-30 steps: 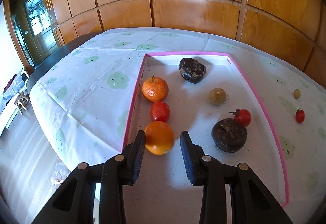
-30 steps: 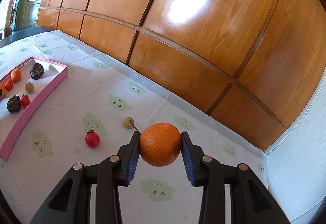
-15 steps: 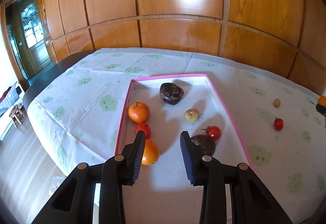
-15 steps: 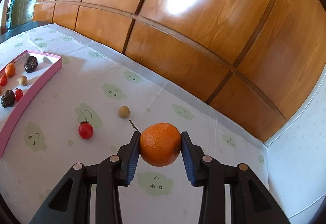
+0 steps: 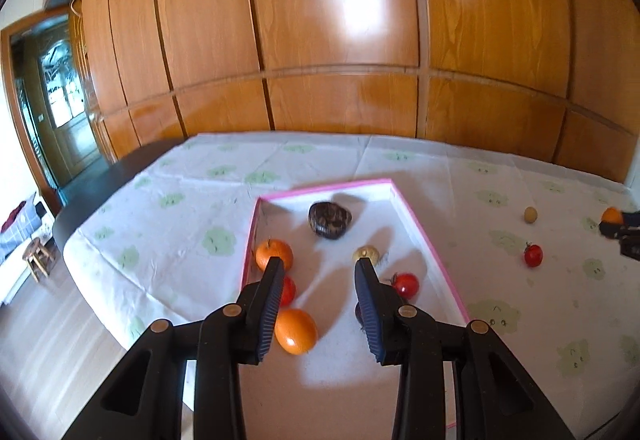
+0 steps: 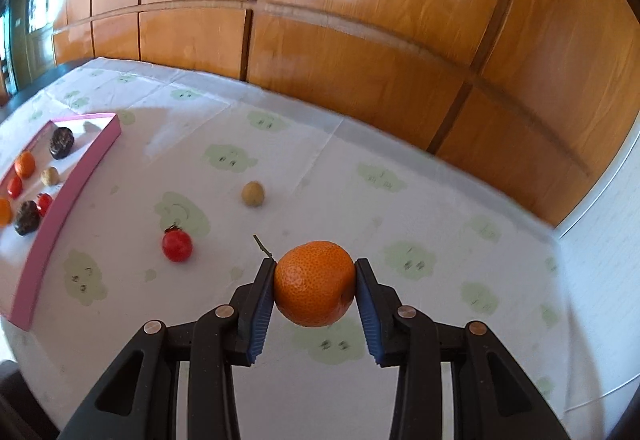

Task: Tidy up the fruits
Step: 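Lower the large orange into the tray and open the left gripper, then lower the mandarin into the tray and open the right gripper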

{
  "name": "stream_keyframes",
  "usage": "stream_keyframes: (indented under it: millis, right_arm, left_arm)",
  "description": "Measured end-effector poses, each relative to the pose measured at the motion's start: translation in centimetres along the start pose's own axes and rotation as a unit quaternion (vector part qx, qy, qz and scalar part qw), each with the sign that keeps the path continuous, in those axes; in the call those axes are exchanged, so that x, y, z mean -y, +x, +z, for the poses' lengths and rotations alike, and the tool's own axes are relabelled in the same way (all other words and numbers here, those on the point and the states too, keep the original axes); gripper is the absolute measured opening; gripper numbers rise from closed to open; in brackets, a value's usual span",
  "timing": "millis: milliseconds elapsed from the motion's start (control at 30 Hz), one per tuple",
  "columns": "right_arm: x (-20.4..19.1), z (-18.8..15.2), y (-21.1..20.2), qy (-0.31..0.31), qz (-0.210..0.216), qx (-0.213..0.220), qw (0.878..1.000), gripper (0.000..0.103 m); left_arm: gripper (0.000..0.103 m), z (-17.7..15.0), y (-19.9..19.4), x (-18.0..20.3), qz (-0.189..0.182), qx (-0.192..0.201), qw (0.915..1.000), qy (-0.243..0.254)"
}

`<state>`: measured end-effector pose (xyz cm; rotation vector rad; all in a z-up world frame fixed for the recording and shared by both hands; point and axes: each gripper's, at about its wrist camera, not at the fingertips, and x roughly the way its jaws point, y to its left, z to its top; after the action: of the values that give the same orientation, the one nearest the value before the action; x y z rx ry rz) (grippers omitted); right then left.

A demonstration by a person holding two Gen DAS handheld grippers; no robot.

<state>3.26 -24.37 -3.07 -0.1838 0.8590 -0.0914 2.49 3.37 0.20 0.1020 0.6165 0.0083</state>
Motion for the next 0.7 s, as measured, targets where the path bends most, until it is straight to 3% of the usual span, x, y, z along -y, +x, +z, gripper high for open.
stream_keyframes:
  millis: [367,500,700]
  right_arm:
    - [-2.8,-1.1,2.3,-0.003,0.082,-0.080,0.993,0.039]
    - [-4.7,0.1,1.9,0.006,0.121,-0.078,0.990,0.039]
    - [-10.7,3.5,0.3,-0.005,0.209,-0.055,0.976,0.039]
  left_arm:
    - [0.038,-0.2,0.2,-1.7,-0.006,-0.007,0.9998,-0.019]
    - [0.038,-0.6,0.3,-2.2,-0.005,-0.012,0.9995,-0.028]
    - [0.038,-0.8,0.4,-3.1,-0.005,-0.014,0.9991,-0.039]
